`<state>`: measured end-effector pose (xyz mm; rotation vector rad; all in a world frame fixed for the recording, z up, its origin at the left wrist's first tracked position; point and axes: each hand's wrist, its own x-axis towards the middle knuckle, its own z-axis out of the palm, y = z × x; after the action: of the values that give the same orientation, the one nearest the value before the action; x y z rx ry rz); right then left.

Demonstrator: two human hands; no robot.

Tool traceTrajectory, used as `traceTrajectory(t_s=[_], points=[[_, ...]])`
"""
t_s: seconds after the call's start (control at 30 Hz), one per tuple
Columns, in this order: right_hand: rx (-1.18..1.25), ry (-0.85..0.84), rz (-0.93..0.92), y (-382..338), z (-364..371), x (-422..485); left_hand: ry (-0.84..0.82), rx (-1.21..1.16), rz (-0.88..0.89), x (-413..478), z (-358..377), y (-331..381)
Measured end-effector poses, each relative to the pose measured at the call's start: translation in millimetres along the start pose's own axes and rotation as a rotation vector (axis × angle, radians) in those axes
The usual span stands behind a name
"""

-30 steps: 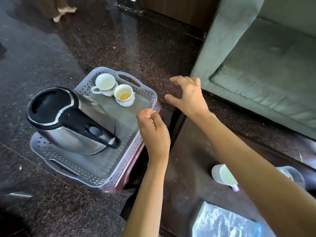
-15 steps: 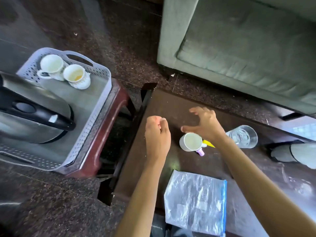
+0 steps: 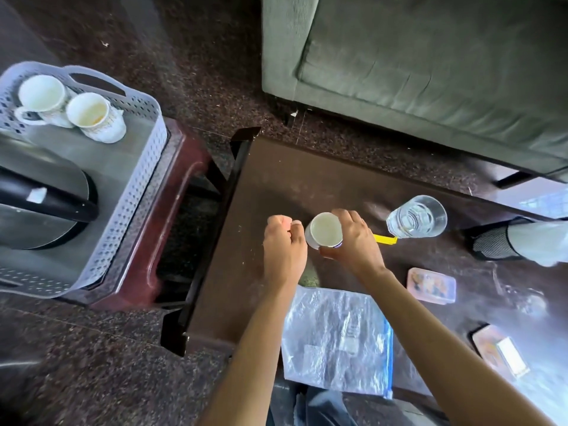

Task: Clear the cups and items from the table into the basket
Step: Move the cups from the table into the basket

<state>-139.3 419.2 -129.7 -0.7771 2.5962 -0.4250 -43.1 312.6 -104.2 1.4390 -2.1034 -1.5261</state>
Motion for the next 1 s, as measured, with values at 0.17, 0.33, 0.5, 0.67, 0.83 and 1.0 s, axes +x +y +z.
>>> traceTrajectory(t_s=[0.17, 0.33, 0.5, 0.67, 0.83, 1.0], points=[[-0.004, 0.05, -0.04, -5.8, -5.7, -1.6, 0.026, -0.018, 0.003, 4.9, -19.1, 0.0], [0.099, 0.158, -0.141, -60.4, -34.4, 13.9, 0.149, -0.108, 0.021, 24.7, -64.7, 9.3], [0.249, 0.216, -0.226, -143.1, -60.2, 40.5, 0.303, -0.165, 0.046, 49.3, -118.5, 18.5], [0.373, 0.228, -0.33, -227.4, -65.2, 70.7, 0.475, -0.233, 0.03, 74.9, -168.0, 22.4], [0.351, 0.18, -0.436, -300.1, -50.6, 109.5, 0.578, -0.312, 0.039, 96.2, -201.0, 13.6], [0.194, 0.049, -0.487, -343.4, -32.4, 138.6, 0.576, -0.291, 0.074, 114.7, -210.2, 3.4]])
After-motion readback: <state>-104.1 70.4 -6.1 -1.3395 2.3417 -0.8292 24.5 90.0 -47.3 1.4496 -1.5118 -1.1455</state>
